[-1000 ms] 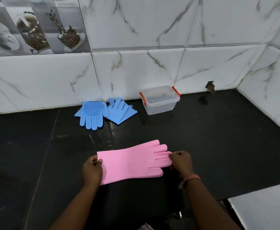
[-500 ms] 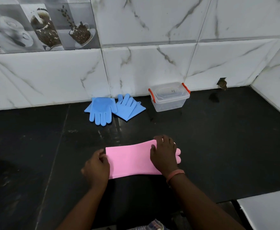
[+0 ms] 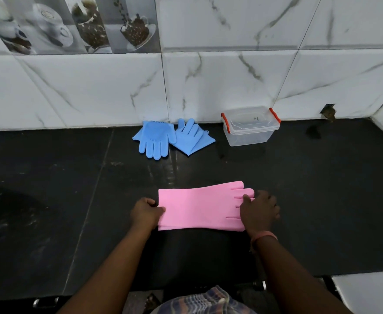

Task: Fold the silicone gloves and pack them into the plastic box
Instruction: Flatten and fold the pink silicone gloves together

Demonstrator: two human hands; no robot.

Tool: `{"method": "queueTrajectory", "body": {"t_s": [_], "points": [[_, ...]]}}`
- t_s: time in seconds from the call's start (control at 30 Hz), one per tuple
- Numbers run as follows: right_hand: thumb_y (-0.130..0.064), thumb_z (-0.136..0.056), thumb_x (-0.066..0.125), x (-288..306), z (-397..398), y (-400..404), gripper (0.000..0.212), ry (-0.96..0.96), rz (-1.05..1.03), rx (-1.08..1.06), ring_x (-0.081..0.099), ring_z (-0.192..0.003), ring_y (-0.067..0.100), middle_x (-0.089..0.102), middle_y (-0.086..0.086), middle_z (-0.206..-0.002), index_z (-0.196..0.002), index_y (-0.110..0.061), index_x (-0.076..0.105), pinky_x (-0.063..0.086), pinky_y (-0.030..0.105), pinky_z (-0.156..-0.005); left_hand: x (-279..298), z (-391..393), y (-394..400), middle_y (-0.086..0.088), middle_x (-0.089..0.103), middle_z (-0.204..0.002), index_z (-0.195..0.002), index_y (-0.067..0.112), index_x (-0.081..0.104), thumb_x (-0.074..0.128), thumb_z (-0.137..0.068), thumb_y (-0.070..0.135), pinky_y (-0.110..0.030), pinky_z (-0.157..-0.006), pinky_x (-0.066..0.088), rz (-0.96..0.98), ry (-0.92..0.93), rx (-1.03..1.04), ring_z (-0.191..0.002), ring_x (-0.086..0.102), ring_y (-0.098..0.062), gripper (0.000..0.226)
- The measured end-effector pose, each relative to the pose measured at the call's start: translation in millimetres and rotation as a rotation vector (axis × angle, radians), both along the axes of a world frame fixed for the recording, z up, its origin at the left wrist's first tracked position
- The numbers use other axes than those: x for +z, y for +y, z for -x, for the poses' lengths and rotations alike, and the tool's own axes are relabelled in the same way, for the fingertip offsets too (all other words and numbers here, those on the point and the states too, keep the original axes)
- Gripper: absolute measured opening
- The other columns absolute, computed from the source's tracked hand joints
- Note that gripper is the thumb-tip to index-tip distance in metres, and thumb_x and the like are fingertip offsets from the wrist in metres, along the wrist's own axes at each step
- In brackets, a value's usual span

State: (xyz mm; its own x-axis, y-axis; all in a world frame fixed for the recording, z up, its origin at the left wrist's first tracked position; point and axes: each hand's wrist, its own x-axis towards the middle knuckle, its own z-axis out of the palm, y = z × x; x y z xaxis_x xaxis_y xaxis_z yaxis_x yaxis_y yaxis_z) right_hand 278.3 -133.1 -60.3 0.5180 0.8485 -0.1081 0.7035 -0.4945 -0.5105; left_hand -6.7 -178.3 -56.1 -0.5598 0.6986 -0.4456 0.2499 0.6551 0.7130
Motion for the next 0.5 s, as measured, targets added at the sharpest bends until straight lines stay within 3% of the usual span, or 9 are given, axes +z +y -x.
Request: {"method": "queueTrajectory", "body": {"t_s": [0.1,0.17,0.23,0.3,0.4,0.5], "points": [[-0.028,-0.092,0.067,1,-4,5,0.024,0.222,-0.062,-0.033,0.058,-0.108,0.035,0.055,0.018,-0.123,-0.108,-0.009,0.066,0.045,0.041,-0.097,-1,-1,-1,-0.015,0.072,-0.108,-0.103,0.005,0.071,0.084,-0.080,0.013,-0.044,-0.091,0.058,-0.012,-0.029,0.028,-0.101,0.069,-0.034,0.026],[-0.028,-0.091,0.068,5,-8,7,0.017,0.261,-0.071,-0.048,0.060,-0.106,0.031,0.060,0.015,-0.120,-0.100,-0.014,0.068,0.047,0.040,-0.096,-2,-5,-1,-0.019,0.073,-0.102,-0.096,0.003,0.071,0.084,-0.080,0.012,-0.042,-0.082,0.058,-0.029,-0.075,0.046,-0.091,0.067,-0.032,0.022],[-0.029,-0.091,0.067,10,-10,8,0.016,0.302,-0.096,-0.030,0.061,-0.105,0.028,0.063,0.010,-0.117,-0.101,-0.017,0.065,0.050,0.044,-0.097,-1,-7,-2,-0.021,0.072,-0.095,-0.086,0.004,0.070,0.083,-0.080,0.010,-0.037,-0.070,0.050,-0.051,-0.096,0.041,-0.078,0.060,-0.028,0.016],[-0.028,-0.093,0.065,14,-6,5,0.019,0.362,-0.115,-0.001,0.061,-0.104,0.026,0.060,0.009,-0.121,-0.108,-0.017,0.062,0.050,0.046,-0.098,-2,-7,-3,-0.018,0.069,-0.086,-0.079,0.007,0.067,0.083,-0.080,0.010,-0.035,-0.067,0.046,-0.052,-0.101,0.033,-0.073,0.056,-0.027,0.016],[-0.025,-0.097,0.060,15,-3,0,0.010,0.210,-0.127,0.067,0.062,-0.097,0.027,0.052,0.004,-0.121,-0.107,-0.024,0.061,0.045,0.047,-0.101,-3,-8,-3,-0.016,0.066,-0.076,-0.080,0.007,0.064,0.079,-0.083,0.007,-0.036,-0.065,0.048,-0.058,-0.107,0.047,-0.065,0.056,-0.026,0.015],[-0.016,-0.098,0.058,16,-4,1,0.007,0.184,-0.209,0.103,0.060,-0.087,0.025,0.052,0.005,-0.118,-0.100,-0.022,0.061,0.048,0.037,-0.084,-2,-9,-2,-0.017,0.064,-0.069,-0.086,0.003,0.064,0.074,-0.088,0.006,-0.033,-0.058,0.049,-0.060,-0.100,0.052,-0.053,0.054,-0.025,0.010]]}}
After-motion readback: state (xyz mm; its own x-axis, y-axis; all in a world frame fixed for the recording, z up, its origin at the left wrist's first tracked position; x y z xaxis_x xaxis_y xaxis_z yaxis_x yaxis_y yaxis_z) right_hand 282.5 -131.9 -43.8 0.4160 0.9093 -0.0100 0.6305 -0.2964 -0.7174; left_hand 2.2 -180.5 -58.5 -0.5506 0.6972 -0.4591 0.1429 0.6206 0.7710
